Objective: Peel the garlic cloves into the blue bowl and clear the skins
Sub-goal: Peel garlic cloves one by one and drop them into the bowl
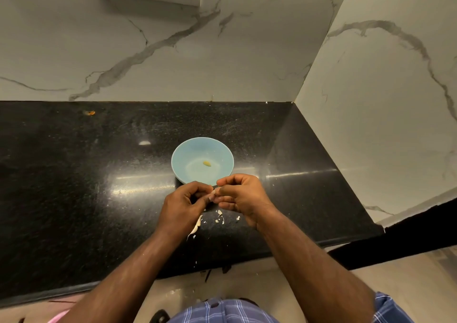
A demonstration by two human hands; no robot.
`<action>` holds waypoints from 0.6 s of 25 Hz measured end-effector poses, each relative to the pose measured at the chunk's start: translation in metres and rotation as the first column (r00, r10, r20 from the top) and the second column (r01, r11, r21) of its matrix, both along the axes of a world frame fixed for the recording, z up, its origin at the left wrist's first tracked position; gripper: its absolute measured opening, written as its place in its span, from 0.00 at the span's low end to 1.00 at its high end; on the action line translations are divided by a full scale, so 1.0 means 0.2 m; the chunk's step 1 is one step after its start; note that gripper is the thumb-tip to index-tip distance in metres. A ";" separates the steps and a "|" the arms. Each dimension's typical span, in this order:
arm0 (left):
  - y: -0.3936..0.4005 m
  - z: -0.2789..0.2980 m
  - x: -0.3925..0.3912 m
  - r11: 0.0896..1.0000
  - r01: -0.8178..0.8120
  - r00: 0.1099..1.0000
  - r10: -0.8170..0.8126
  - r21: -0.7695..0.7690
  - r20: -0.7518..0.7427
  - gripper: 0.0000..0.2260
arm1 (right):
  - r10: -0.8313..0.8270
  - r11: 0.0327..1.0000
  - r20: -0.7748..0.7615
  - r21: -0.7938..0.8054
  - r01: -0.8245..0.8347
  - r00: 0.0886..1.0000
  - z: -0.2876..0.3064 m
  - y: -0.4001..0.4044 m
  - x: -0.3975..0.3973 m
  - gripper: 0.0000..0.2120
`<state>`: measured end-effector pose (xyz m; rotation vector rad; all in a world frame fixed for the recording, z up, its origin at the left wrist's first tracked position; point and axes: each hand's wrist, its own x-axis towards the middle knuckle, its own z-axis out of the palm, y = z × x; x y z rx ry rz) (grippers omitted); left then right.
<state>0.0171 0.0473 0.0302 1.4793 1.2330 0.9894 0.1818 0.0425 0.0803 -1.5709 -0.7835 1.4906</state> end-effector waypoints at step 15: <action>0.00 0.00 -0.02 0.987 0.001 0.999 0.007 0.161 -0.048 0.12 | 0.052 0.996 0.038 -0.081 -0.049 0.998 0.00 0.04 0.01 0.11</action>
